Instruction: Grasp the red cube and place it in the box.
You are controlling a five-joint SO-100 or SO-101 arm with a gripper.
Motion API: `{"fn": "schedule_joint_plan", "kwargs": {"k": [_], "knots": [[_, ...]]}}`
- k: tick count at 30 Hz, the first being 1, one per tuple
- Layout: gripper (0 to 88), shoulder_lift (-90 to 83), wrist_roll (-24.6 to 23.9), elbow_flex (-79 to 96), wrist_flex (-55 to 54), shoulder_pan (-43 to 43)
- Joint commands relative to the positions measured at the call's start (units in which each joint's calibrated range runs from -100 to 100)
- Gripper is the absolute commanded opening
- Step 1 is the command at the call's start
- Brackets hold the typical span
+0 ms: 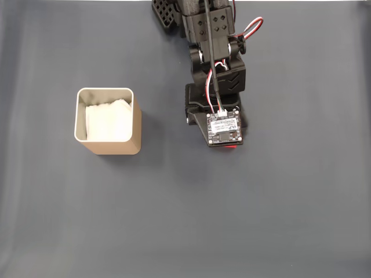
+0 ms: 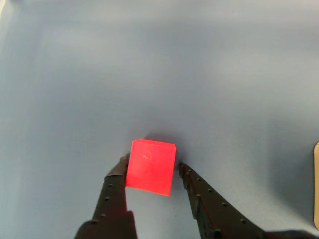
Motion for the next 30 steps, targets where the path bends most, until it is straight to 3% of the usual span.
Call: {"fn": "schedule_joint_plan", "kwargs": {"k": [1, 22, 30], "knots": [[7.1, -0.43, 0.0, -2.13, 0.31, 0.46], [0.2, -2.76, 1.76, -2.86, 4.0, 0.39], [0.2, -9.25, 3.71, -7.33, 16.23, 0.74]]}}
